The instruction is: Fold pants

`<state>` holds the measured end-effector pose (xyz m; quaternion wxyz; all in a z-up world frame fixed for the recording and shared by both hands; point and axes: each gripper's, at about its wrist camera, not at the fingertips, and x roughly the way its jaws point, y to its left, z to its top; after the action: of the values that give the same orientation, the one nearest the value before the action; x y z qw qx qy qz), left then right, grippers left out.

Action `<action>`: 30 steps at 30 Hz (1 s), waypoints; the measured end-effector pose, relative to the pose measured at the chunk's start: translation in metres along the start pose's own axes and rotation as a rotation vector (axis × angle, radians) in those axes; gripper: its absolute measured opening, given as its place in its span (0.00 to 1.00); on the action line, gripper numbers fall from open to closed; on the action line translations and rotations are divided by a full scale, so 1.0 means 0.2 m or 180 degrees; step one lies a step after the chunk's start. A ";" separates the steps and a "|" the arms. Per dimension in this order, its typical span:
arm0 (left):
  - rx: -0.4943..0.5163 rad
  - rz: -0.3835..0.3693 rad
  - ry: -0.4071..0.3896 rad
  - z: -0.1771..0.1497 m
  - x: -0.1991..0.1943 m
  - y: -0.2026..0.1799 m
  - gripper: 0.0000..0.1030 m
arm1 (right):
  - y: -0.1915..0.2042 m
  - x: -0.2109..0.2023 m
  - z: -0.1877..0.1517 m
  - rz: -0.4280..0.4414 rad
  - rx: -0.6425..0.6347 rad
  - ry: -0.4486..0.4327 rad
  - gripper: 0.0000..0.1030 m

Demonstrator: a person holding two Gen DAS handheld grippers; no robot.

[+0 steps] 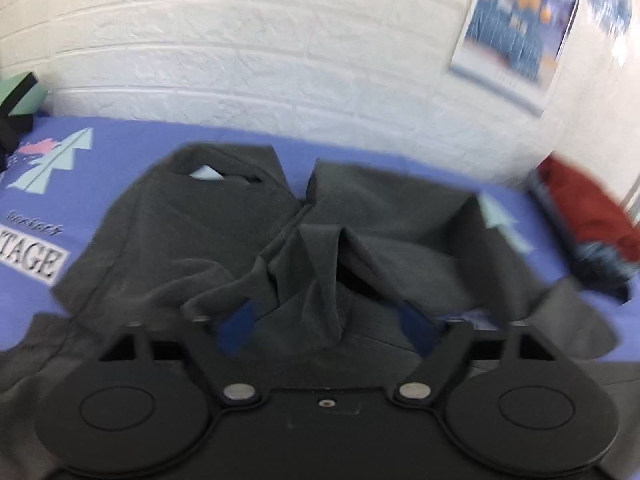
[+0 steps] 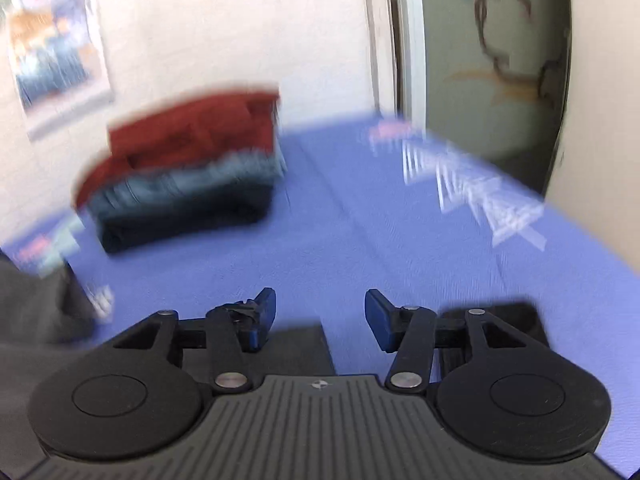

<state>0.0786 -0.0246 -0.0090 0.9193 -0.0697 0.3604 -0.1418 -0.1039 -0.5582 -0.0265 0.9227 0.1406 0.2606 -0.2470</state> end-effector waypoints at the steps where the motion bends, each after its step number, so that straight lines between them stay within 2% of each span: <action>1: 0.0026 -0.0049 -0.0038 0.01 -0.07 0.01 1.00 | 0.03 -0.04 0.03 0.0103 0.0000 -0.0056 0.83; 3: 0.0041 -0.0021 -0.0183 0.04 -0.19 0.06 1.00 | 0.09 -0.07 0.07 0.0402 -0.0014 -0.0088 0.92; 7: -0.0216 0.0405 -0.0411 0.17 -0.26 0.27 1.00 | 0.28 -0.01 0.12 0.1042 -0.0056 0.0060 0.95; 9: -0.0329 0.0544 -0.0365 0.24 -0.20 0.39 1.00 | 0.38 0.06 0.13 0.1286 -0.0092 0.0212 0.99; 13: -0.0619 0.0707 -0.0088 0.34 0.03 0.59 1.00 | 0.58 0.18 0.13 0.1584 -0.0235 0.0436 1.00; 16: -0.0736 0.0676 0.0070 0.34 0.17 0.70 1.00 | 0.69 0.27 0.12 0.1726 -0.0343 0.0597 1.00; 18: -0.0859 0.0562 0.0116 0.35 0.24 0.75 1.00 | 0.75 0.31 0.12 0.1716 -0.0449 0.0648 1.00; 23: -0.0997 0.0324 0.0267 0.36 0.38 0.76 1.00 | 0.87 0.41 0.15 0.1798 -0.0707 0.0751 1.00; 28: -0.0825 0.0449 0.0241 0.35 0.45 0.71 1.00 | 0.96 0.57 0.12 0.1857 -0.0790 0.1011 1.00; 29: -0.0768 0.0491 0.0226 0.35 0.45 0.70 1.00 | 0.97 0.59 0.10 0.1891 -0.0785 0.1089 0.81; 30: -0.0697 0.0521 0.0229 0.36 0.44 0.69 1.00 | 0.98 0.60 0.10 0.1919 -0.0777 0.1142 0.31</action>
<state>0.2185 0.0812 -0.0456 0.9011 -0.1349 0.4110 -0.0286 0.0971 -0.4477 -0.0514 0.9036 0.1410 0.3926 0.0974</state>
